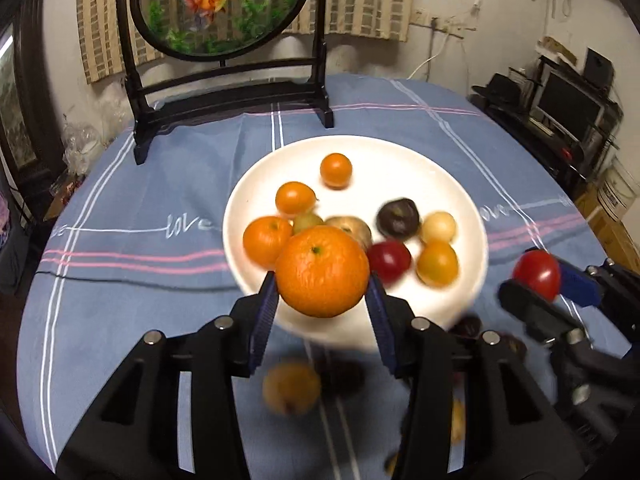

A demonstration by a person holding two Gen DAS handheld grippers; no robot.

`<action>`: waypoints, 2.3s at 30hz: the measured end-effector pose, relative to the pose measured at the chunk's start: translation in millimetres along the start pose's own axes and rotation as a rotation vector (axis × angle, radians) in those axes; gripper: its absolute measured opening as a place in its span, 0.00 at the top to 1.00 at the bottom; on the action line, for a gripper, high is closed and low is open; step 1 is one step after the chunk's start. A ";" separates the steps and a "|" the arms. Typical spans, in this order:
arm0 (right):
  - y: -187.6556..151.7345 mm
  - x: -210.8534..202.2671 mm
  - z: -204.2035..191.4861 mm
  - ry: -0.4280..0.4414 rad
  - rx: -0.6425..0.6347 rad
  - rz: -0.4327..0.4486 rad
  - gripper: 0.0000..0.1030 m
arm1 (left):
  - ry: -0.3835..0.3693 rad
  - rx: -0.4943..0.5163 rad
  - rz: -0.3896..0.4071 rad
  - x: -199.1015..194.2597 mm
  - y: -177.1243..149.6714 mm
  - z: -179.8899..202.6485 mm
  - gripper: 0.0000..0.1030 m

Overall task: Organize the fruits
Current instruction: 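Carry the tomato and mandarin onto the white plate and open both tools, then withdraw both tools from the plate back toward the loose fruits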

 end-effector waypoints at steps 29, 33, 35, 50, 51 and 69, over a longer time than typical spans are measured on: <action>-38.5 -7.3 34.7 0.019 0.133 -0.036 0.28 | 0.016 -0.057 0.099 -22.9 -24.1 -1.4 0.06; -67.8 -19.9 35.1 -0.008 0.159 -0.035 0.28 | 0.060 -0.060 0.115 -31.3 -51.2 -2.2 0.06; -81.4 -25.4 34.2 -0.038 0.167 -0.024 0.28 | 0.080 -0.064 0.121 -33.7 -63.5 -4.3 0.05; -116.6 -38.3 31.9 -0.039 0.194 -0.068 0.28 | 0.043 -0.105 0.101 -44.1 -106.1 -16.3 0.04; -117.8 -37.6 31.3 -0.039 0.192 -0.073 0.28 | 0.054 -0.111 0.100 -44.1 -108.3 -17.3 0.04; -119.7 -15.7 31.5 -0.162 0.102 -0.181 0.28 | 0.015 -0.037 -0.041 -18.6 -136.9 -19.3 0.04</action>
Point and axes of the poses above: each gripper's, at about its wrist camera, not at the fingertips, and x roughly the way its jaws point, z to its right, y to its top, the point moved 5 cm from there along x, roughly the way its jaws point, and after that the axes turned 11 degrees about -z, right-handed, at the moved point
